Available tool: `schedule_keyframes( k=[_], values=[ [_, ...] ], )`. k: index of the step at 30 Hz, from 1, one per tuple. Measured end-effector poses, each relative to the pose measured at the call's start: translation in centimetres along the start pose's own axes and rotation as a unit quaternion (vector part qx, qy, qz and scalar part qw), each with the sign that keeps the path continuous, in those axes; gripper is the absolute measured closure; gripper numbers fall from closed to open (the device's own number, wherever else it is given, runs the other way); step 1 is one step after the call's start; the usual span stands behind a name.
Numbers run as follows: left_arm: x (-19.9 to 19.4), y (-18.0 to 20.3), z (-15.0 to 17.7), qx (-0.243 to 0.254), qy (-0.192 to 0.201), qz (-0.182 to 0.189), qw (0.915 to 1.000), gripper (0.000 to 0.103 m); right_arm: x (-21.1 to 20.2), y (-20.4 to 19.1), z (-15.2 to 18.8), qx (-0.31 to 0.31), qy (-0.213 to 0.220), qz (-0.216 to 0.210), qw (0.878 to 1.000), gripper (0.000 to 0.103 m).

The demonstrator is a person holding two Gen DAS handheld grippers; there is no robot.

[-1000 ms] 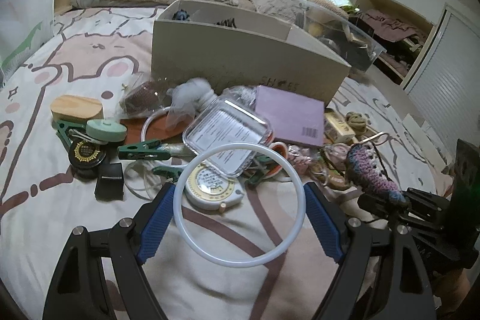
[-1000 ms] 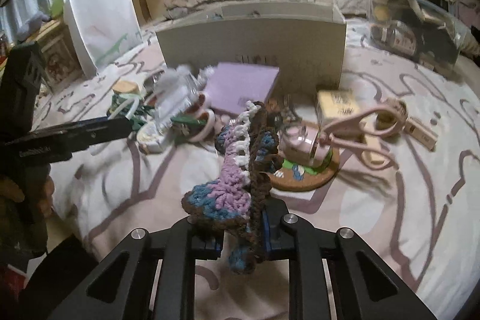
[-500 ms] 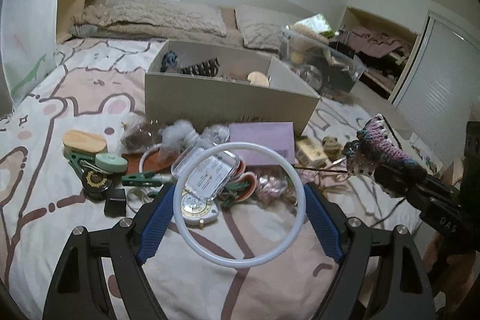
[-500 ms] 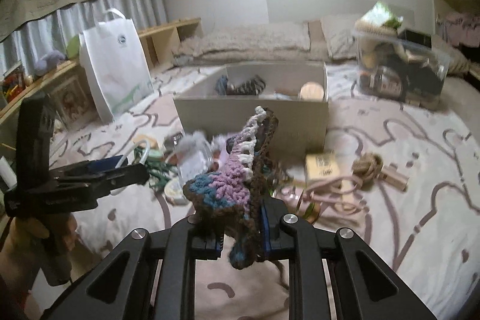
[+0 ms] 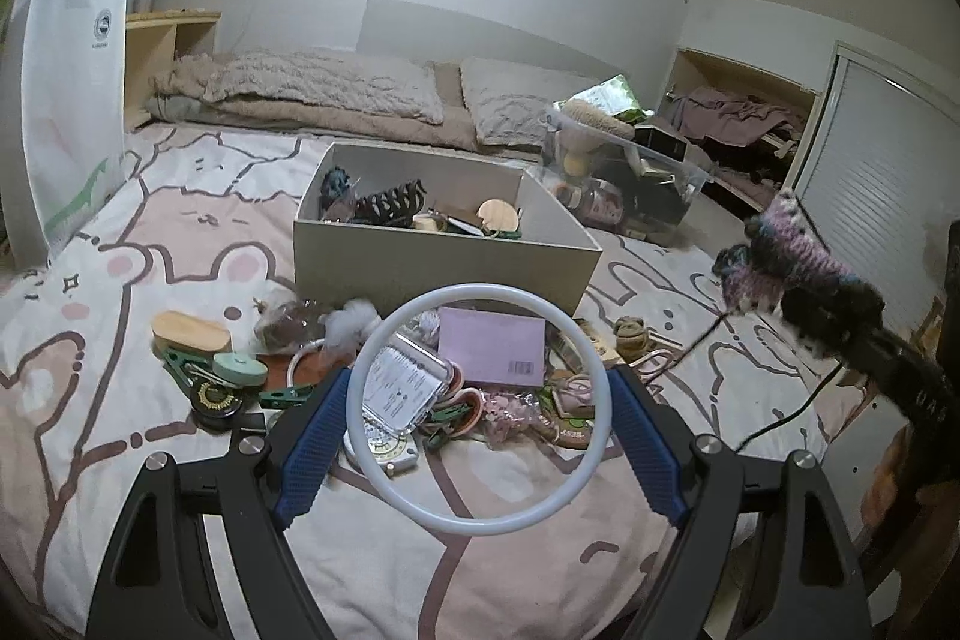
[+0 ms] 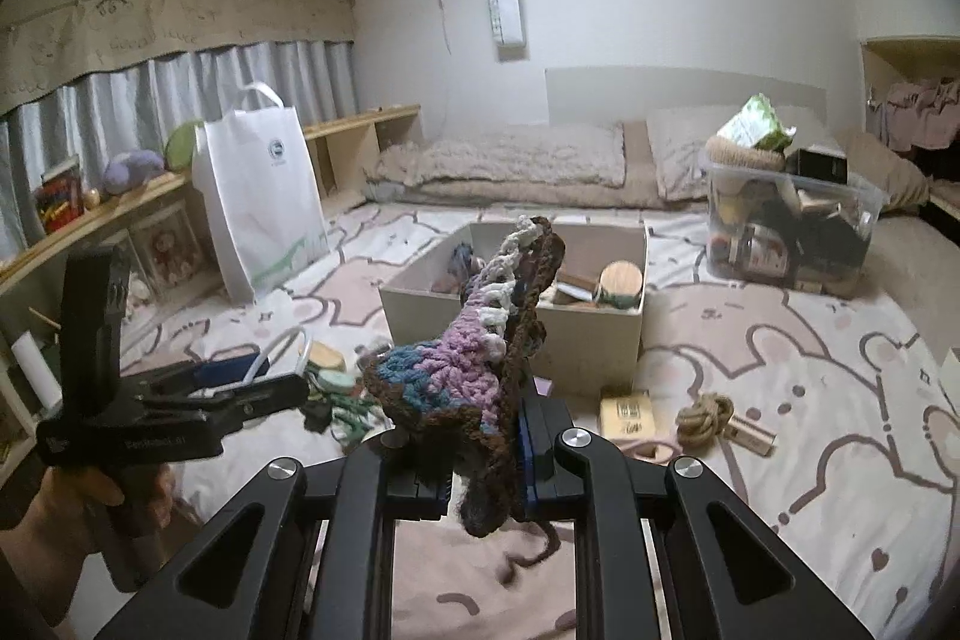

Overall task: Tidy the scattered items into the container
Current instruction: 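Carry the white ring in the left tool while the right tool carries the crocheted piece to the shoebox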

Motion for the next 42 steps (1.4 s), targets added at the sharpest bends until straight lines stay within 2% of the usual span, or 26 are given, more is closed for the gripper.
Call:
schedule_keyframes(
  k=[11,22,32,42],
  values=[
    [-3.2,1.5,-3.0,0.018,0.043,-0.002,0.9989,0.019,-2.5,-1.0,-4.0,-0.018,0.038,-0.001,0.999,0.086],
    [-5.3,3.1,-8.3,0.027,0.072,0.001,0.997,0.019,-4.0,-0.1,-9.6,-0.014,0.07,-0.016,0.997,0.086],
    [-3.4,3.6,-12.8,0.028,0.072,0.007,0.997,0.019,-3.8,1.3,-14.8,-0.028,0.092,-0.027,0.995,0.086],
    [1.1,2.8,-17.5,0.035,0.058,-0.004,0.9977,0.018,-0.5,2.7,-19.1,-0.035,0.093,-0.043,0.994,0.086]
  ],
)
Point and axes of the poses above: each gripper's, at about its wrist camera, not at the fingertips, and x roughly the way its jaws point, y to its right, z to its underside, the point moved 9 cm from there along x, roughly the way its jaws point, and after that the axes turned 2 degrees about -y, right-handed, at the moved point
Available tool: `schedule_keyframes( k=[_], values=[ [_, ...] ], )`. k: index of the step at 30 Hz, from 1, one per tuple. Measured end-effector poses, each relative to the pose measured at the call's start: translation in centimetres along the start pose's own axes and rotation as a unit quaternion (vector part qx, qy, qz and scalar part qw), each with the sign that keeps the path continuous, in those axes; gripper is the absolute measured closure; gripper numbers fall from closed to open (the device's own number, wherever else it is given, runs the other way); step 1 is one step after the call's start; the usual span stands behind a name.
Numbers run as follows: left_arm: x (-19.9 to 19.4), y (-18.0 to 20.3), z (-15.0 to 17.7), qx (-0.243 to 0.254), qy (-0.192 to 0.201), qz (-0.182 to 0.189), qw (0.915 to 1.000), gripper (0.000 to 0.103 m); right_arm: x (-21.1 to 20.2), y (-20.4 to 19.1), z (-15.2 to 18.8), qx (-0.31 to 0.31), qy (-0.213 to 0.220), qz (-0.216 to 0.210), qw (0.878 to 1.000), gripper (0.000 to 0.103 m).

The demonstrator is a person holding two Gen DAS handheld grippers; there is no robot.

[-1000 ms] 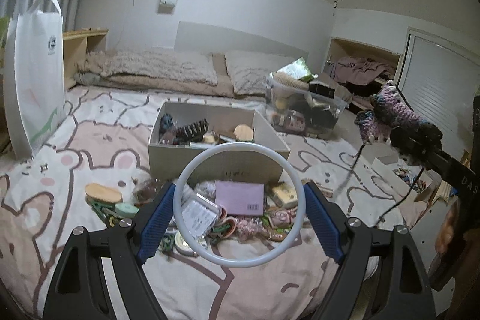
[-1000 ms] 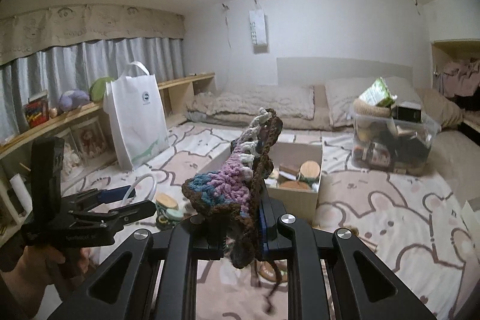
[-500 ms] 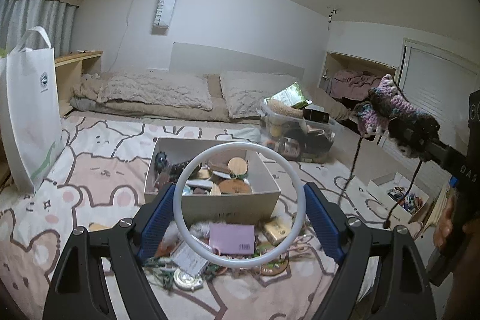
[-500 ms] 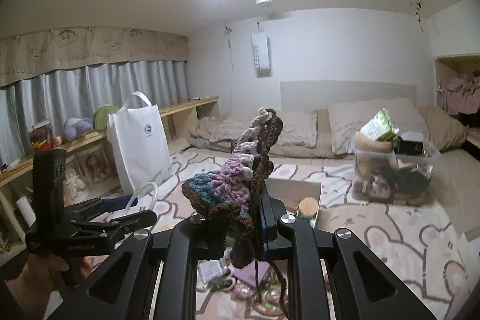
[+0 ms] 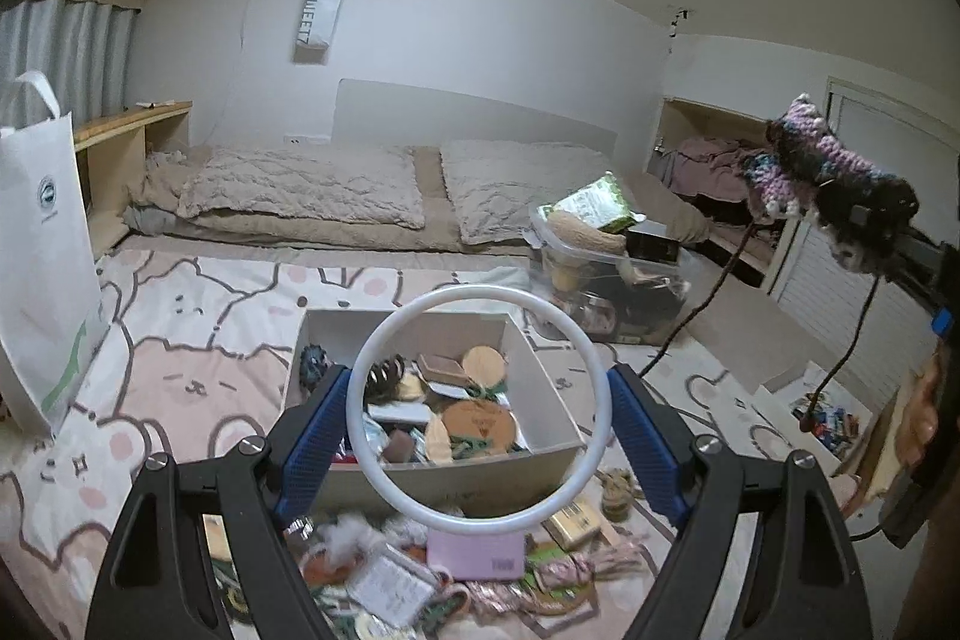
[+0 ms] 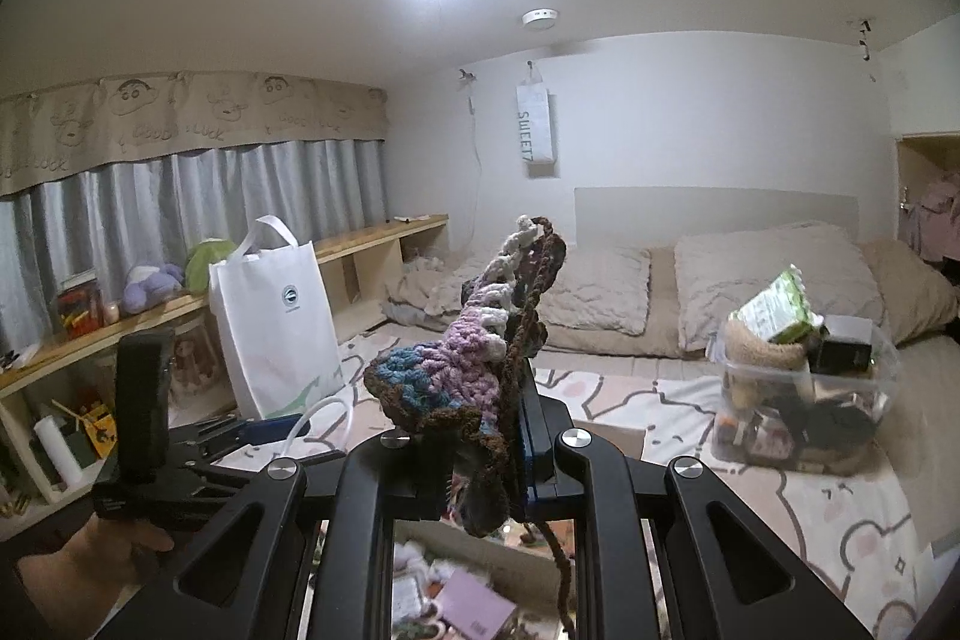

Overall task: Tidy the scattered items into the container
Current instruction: 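Carry the white ring in the left tool while the right tool carries the crocheted piece to the shoebox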

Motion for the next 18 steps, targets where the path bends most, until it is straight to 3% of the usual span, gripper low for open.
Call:
schedule_keyframes(
  k=[10,18],
  values=[
    [6.8,-1.8,-2.5,0.005,-0.03,-0.005,0.9995,0.018,4.4,1.4,-3.2,-0.006,-0.013,-0.005,1.0,0.086],
    [12.2,-3.6,0.1,-0.007,-0.086,-0.005,0.9962,0.019,9.7,2.7,-0.5,0.011,-0.074,-0.006,0.997,0.086]
  ],
)
Point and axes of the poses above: each gripper's, at about its wrist camera, not at the fingertips, and x roughly the way its jaws point, y to its right, z to its underside, the point moved 9 cm from there along x, roughly the way its jaws point, and after that the axes turned 2 degrees about -y, right-handed, at the moved point
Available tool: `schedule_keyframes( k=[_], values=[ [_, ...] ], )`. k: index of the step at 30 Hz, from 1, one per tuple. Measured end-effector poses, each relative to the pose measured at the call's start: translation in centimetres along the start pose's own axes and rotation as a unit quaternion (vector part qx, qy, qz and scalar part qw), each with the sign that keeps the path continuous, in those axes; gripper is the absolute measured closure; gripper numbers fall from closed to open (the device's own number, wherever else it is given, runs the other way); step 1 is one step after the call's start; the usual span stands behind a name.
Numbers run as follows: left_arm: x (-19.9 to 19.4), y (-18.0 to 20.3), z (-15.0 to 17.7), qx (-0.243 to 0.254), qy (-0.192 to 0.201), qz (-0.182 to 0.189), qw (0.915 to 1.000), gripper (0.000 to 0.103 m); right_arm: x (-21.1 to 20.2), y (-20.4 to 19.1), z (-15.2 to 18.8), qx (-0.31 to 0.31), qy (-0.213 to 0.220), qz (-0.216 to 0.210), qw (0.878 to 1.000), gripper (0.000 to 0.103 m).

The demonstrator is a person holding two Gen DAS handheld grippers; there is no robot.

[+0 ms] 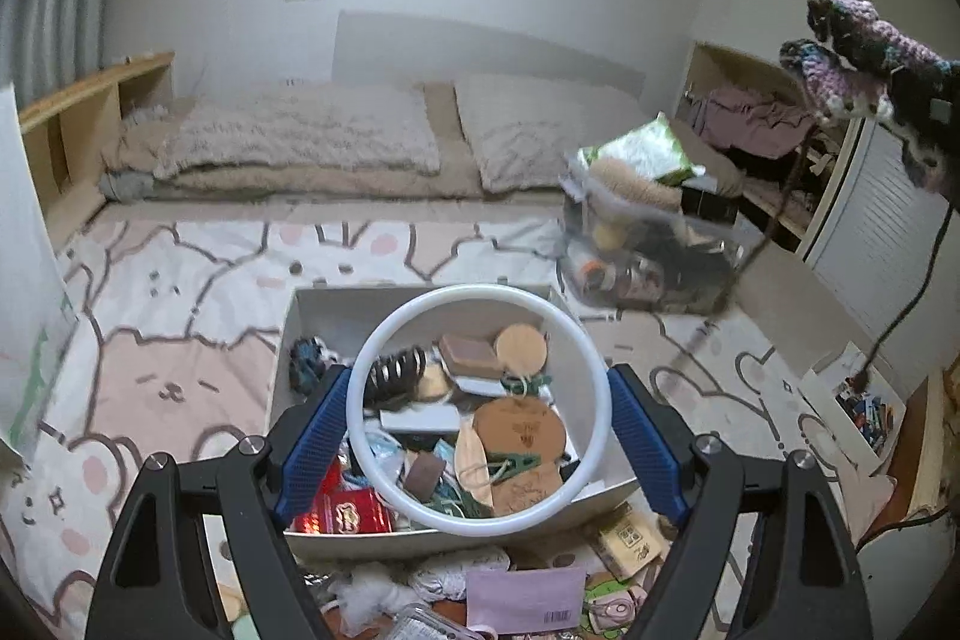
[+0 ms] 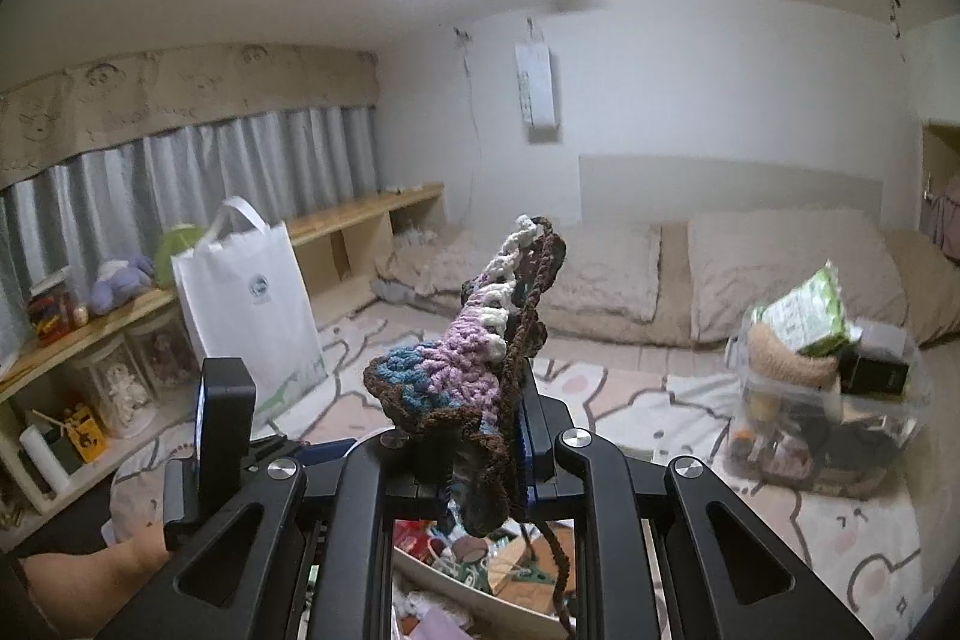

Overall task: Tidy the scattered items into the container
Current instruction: 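Carry the white ring in the left tool while the right tool carries the crocheted piece to the shoebox, then open the right tool to drop the crocheted piece while the left tool releases the ring into the shoebox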

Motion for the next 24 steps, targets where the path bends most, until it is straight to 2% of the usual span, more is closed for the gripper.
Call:
schedule_keyframes(
  k=[5,9,18,24],
  values=[
    [2.3,-1.0,1.2,-0.019,-0.027,0.007,0.9994,0.019,4.8,1.3,3.6,0.027,-0.065,-0.006,0.998,0.086],
    [3.6,-1.6,1.9,-0.024,-0.041,0.004,0.9989,0.019,8.2,2.2,6.9,0.035,-0.108,0.007,0.994,0.086],
    [5.8,-3.1,4.0,-0.029,-0.071,-0.001,0.9971,0.019,13.7,3.6,13.1,0.043,-0.203,0.025,0.978,0.086],
    [6.4,-4.3,4.7,-0.036,-0.085,-0.001,0.9958,0.019,15.5,4.5,15.0,0.038,-0.223,0.04,0.973,0.086]
  ],
)
Point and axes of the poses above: each gripper's, at about its wrist camera, not at the fingertips, and x roughly the way its jaws point, y to its right, z to its underside, the point moved 9 cm from there along x, roughly the way its jaws point, and after that the axes turned 2 degrees about -y, right-handed, at the moved point
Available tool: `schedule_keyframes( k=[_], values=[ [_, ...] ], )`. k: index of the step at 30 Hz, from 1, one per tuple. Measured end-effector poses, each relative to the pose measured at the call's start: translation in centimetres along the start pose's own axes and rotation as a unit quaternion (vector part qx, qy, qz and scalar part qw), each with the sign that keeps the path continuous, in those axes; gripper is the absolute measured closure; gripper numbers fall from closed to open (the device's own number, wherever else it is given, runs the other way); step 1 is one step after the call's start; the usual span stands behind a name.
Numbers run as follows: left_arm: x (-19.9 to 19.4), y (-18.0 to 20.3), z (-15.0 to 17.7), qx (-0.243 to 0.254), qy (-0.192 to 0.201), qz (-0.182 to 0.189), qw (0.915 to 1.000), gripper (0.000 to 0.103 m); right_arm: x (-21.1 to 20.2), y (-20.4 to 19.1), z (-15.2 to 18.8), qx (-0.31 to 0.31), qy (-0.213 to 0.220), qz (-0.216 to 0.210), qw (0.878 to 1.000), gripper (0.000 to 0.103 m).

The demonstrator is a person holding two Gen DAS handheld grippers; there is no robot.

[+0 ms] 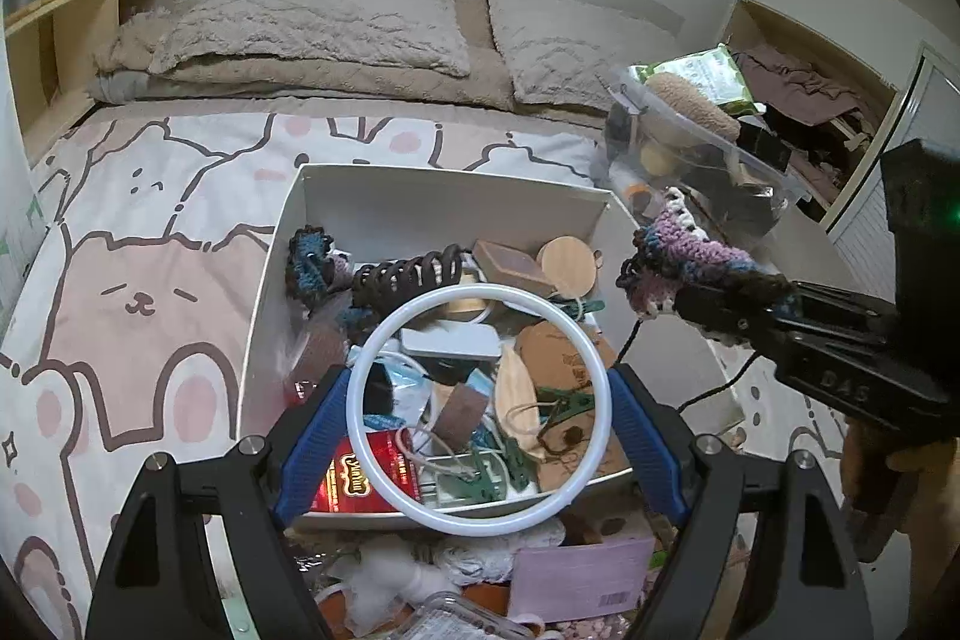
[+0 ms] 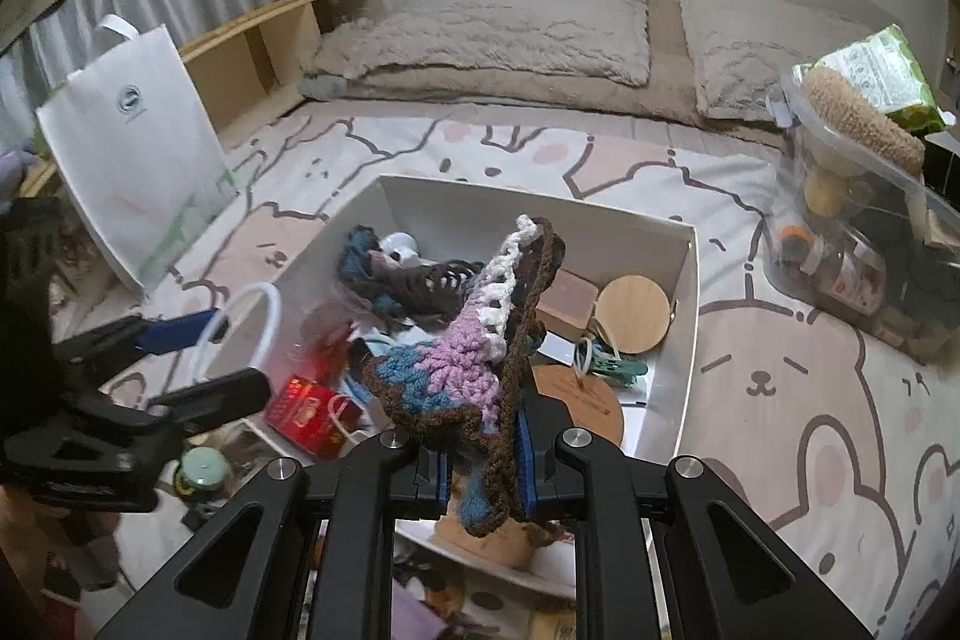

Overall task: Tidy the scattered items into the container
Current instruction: 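Open the right tool to drop the crocheted piece while the left tool releases the ring into the shoebox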

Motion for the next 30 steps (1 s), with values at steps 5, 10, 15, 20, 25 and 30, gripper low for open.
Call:
schedule_keyframes(
  k=[5,10,15,20,25,30],
  values=[
    [-0.1,-0.9,0.1,0.004,-0.003,-0.006,1.0,0.018,1.6,0.7,0.8,0.0,-0.009,0.011,1.0,0.086],
    [-0.3,-2.2,0.3,-0.005,-0.007,-0.009,0.9999,0.018,2.1,0.7,1.3,-0.005,-0.002,0.008,1.0,0.082],
    [-0.3,-2.7,0.5,-0.006,-0.009,-0.017,0.9998,0.018,1.9,0.6,1.5,-0.009,0.006,-0.003,1.0,0.032],
    [0.2,-2.4,0.6,-0.009,-0.014,-0.014,0.9998,0.019,0.0,0.9,0.9,0.006,0.034,-0.011,0.999,0.032],
    [1.7,-1.7,0.7,-0.021,-0.03,0.004,0.9993,0.018,-2.4,1.0,0.7,0.015,0.055,-0.023,0.998,0.032],
    [3.5,-1.2,1.6,-0.033,-0.063,0.004,0.9974,0.019,-3.9,0.9,1.0,0.023,0.059,-0.032,0.997,0.031]
  ],
)
Point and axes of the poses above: each gripper's, at about its wrist camera, not at the fingertips, and x roughly the way its jaws point, y to its right, z to its underside, the point moved 9 cm from there along x, roughly the way its jaws point, and after that the axes turned 2 degrees about -y, right-handed, at the moved point
